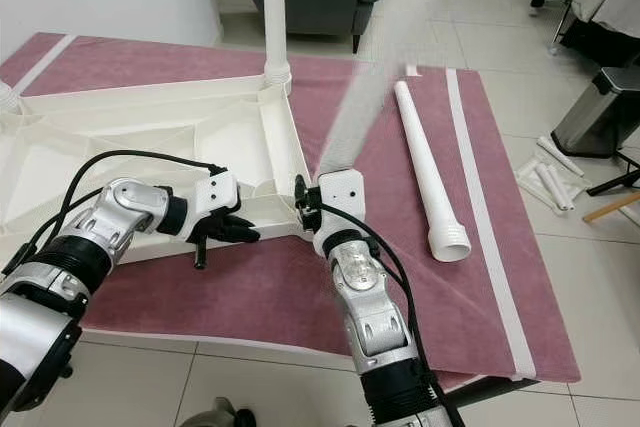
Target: Building children table
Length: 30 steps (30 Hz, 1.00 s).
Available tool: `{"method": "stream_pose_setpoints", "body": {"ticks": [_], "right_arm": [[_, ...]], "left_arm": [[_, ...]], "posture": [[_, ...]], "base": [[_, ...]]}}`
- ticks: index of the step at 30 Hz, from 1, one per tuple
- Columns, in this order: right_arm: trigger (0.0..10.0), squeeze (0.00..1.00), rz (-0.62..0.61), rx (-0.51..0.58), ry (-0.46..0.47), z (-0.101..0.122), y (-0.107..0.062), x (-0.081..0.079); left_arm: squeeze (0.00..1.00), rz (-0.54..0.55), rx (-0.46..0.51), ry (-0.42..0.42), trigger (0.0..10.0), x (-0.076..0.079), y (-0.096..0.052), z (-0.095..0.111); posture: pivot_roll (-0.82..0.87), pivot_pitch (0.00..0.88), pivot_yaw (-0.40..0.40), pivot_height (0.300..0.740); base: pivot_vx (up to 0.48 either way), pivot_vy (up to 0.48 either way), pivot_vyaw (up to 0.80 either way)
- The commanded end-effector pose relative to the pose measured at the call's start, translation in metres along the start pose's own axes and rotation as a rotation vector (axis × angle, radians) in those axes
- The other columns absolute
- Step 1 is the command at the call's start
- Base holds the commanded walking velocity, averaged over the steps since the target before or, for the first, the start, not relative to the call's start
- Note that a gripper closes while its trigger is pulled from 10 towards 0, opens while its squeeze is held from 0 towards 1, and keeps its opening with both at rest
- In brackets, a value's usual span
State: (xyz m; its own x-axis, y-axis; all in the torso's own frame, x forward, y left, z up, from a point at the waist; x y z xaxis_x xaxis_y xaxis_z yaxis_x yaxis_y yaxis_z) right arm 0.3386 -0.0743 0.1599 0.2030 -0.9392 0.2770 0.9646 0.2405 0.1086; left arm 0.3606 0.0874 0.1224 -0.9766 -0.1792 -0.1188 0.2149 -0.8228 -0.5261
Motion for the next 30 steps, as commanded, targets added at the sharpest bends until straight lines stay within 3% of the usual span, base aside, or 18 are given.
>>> {"method": "stream_pose_setpoints", "body": {"ticks": [1, 4, 9, 12, 17, 24, 26, 28, 30], "right_arm": [[0.0, 0.00, 0.054, -0.079, -0.038, -0.022, -0.004, 0.006], [0.0, 0.00, 0.094, -0.072, -0.052, -0.021, -0.004, 0.007], [0.0, 0.00, 0.230, -0.091, -0.046, -0.027, -0.002, 0.021], [0.0, 0.00, 0.239, -0.093, -0.049, -0.028, -0.002, 0.022], [0.0, 0.00, 0.428, -0.165, -0.103, -0.040, 0.010, 0.024], [0.0, 0.00, 0.478, -0.196, -0.115, -0.043, 0.014, 0.026], [0.0, 0.00, 0.514, -0.205, -0.100, -0.041, 0.016, 0.026], [0.0, 0.00, 0.637, -0.207, -0.047, -0.034, 0.016, 0.025], [0.0, 0.00, 0.706, -0.186, -0.030, -0.026, 0.014, 0.024]], "left_arm": [[0.00, 0.056, 0.056, 0.012, 0.0, -0.009, -0.009, 0.011], [0.00, 0.056, 0.056, 0.012, 0.0, -0.009, -0.009, 0.011], [0.00, 0.052, 0.055, 0.010, 0.0, -0.008, -0.009, 0.009], [0.00, 0.052, 0.055, 0.010, 0.0, -0.008, -0.009, 0.009], [0.00, 0.024, 0.058, 0.034, 0.0, -0.005, -0.013, 0.012], [0.00, 0.007, 0.064, 0.069, 0.0, -0.002, -0.016, 0.015], [0.00, -0.006, 0.063, 0.111, 0.0, 0.000, -0.020, 0.018], [0.00, -0.024, 0.031, 0.228, 0.0, 0.003, -0.032, 0.022], [0.00, -0.034, 0.002, 0.287, 0.0, 0.006, -0.039, 0.021]], "posture": [[0.09, 0.066, 0.018, 0.740], [0.09, 0.066, 0.018, 0.740], [0.09, 0.074, 0.022, 0.740], [0.09, 0.074, 0.022, 0.740], [0.10, 0.090, 0.033, 0.740], [0.11, 0.090, 0.033, 0.740], [0.11, 0.090, 0.029, 0.740], [0.12, 0.089, 0.019, 0.740], [0.13, 0.089, 0.014, 0.740]], "base": [[0.000, 0.000, 0.00], [0.000, 0.000, 0.00], [0.000, 0.000, 0.00], [0.000, 0.000, 0.00], [0.000, 0.000, 0.00], [0.000, 0.000, 0.00], [0.000, 0.000, 0.00], [0.000, 0.000, 0.00], [0.000, 0.000, 0.00]]}}
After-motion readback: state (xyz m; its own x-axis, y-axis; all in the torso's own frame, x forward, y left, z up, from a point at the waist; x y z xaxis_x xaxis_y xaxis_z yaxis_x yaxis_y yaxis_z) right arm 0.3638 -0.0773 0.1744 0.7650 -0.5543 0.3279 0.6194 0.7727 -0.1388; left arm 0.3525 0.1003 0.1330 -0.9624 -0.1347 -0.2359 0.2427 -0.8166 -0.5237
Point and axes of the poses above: a point about 5 cm out from each wrist's last joint towards the gripper, its own y axis pointing out of the wrist towards the gripper, its own z axis along the axis of the wrist's last joint, x = y × z, the point moved 4 cm from there along y, pointing out of the wrist towards the gripper, and after that the axes turned 9 degrees about -y, right-handed, at the moved point
